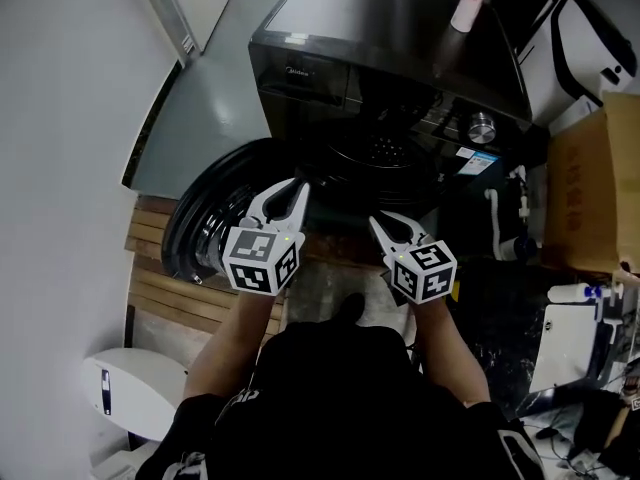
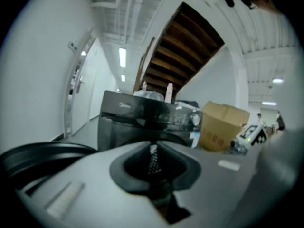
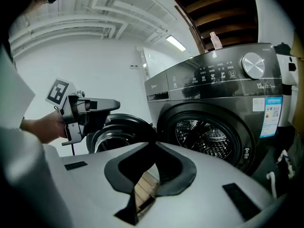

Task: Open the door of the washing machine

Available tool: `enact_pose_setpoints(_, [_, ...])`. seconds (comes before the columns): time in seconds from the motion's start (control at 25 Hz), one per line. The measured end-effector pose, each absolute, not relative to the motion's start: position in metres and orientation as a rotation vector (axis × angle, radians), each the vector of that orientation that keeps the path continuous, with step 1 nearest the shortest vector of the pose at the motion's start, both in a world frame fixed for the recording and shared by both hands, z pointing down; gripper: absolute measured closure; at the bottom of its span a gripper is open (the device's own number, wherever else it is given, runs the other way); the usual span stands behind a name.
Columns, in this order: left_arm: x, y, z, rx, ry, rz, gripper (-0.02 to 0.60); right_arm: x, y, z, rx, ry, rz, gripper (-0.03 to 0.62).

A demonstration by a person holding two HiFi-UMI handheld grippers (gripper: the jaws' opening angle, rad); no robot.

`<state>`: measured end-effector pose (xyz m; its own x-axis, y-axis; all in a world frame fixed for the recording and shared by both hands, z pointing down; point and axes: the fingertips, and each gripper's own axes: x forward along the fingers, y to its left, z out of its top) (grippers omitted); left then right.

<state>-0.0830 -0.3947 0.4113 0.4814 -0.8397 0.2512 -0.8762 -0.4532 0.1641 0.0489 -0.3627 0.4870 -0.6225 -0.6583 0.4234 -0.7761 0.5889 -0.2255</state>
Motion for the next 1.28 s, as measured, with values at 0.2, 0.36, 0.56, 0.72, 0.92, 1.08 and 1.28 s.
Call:
enact_pose_setpoints(0.2, [-0.052,-0.395,0.413,2.468,-1.462,0.186,0.546,0.056,-0.366,0.483,1.174,-2.551,0.528,0.572])
enact_pose_setpoints(0.36, [-0.058,-0.399,0.407,2.483,-1.475,0.174,0.561,0.070,-0.370,0.470,1.340,-2.540,0.492,0.597])
enact_pose_setpoints(0.56, [-0.075,-0.397,0.401,2.492,-1.446,0.136,0.571,0.085,-0.359,0.443,1.544,-2.497,0.429,0.600])
enact_pose_setpoints(0.72, [-0.080,-0.388,0.400,2.536,-1.391,0.138,0.572,0.087,-0.341,0.433,1.638,-2.456,0.394,0.600])
enact_pose_setpoints(0.92, [-0.074,-0.371,0.409,2.621,-1.305,0.203,0.572,0.078,-0.317,0.431,1.689,-2.440,0.387,0.600])
enact_pose_setpoints(1.08, [-0.074,-0.373,0.410,2.619,-1.254,0.191,0.572,0.069,-0.309,0.427,1.678,-2.444,0.344,0.600])
enact_pose_setpoints(1.28, [-0.072,-0.375,0.405,2.572,-1.240,0.148,0.572,0.079,-0.319,0.411,1.694,-2.501,0.315,0.602])
